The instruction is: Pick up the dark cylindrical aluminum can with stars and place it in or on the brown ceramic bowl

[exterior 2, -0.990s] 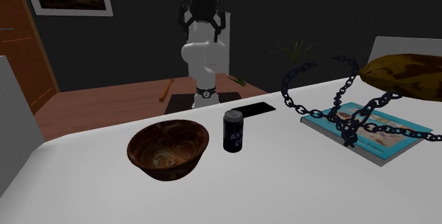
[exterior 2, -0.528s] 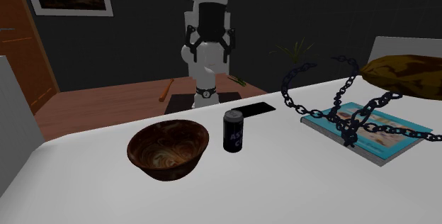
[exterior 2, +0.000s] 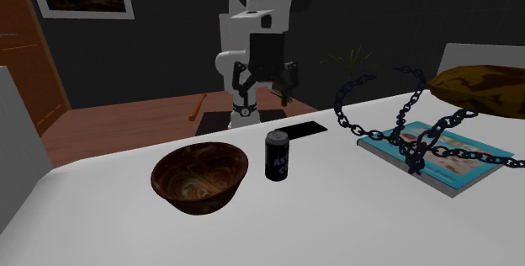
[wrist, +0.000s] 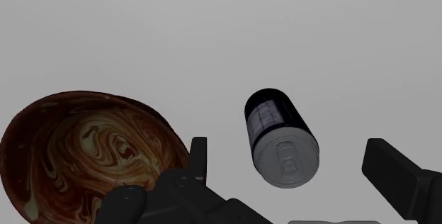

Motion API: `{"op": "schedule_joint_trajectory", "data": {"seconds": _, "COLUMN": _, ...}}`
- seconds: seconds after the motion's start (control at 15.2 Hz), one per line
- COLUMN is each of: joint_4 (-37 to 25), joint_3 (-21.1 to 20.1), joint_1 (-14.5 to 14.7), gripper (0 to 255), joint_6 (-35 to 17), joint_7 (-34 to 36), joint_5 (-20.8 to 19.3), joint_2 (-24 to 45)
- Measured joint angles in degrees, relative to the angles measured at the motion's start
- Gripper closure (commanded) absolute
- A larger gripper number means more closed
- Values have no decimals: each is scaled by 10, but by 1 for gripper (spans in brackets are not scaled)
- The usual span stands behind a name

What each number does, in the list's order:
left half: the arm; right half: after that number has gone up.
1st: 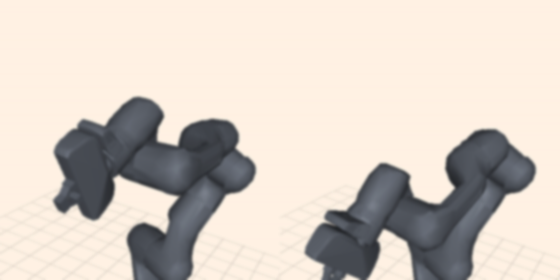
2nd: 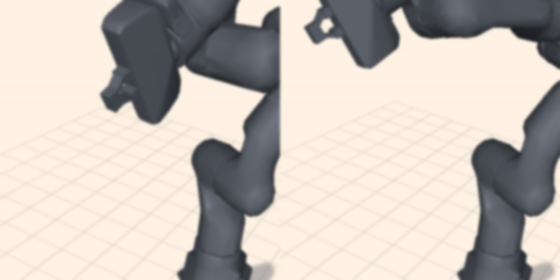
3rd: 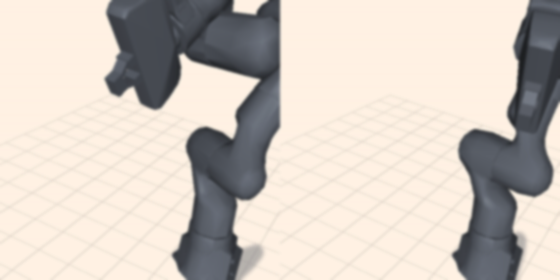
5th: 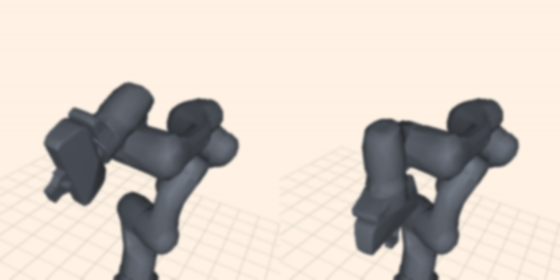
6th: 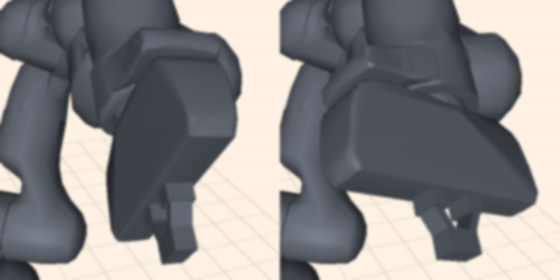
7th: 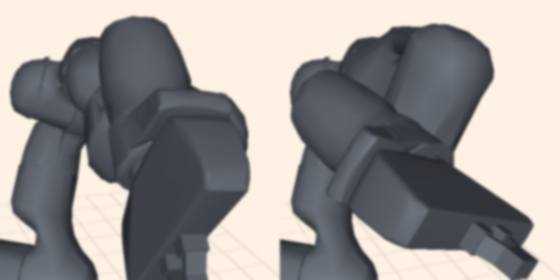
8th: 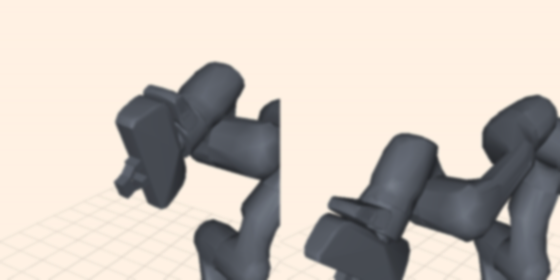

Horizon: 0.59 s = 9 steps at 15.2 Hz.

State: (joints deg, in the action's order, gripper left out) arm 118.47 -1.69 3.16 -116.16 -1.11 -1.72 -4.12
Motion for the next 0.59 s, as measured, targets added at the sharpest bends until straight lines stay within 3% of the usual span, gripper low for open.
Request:
{"op": "schedule_joint_trajectory", "data": {"seconds": 0.4, "joint_4": -78, "joint_3": -7, "joint_1": 7, "gripper": 0, "joint_6": -20, "joint_7": 3, "joint_5": 10, "joint_2": 114}}
{"op": "schedule_joint_trajectory", "data": {"seconds": 0.59, "joint_4": -76, "joint_3": -8, "joint_1": 8, "gripper": 0, "joint_6": -39, "joint_7": 4, "joint_5": 10, "joint_2": 133}}
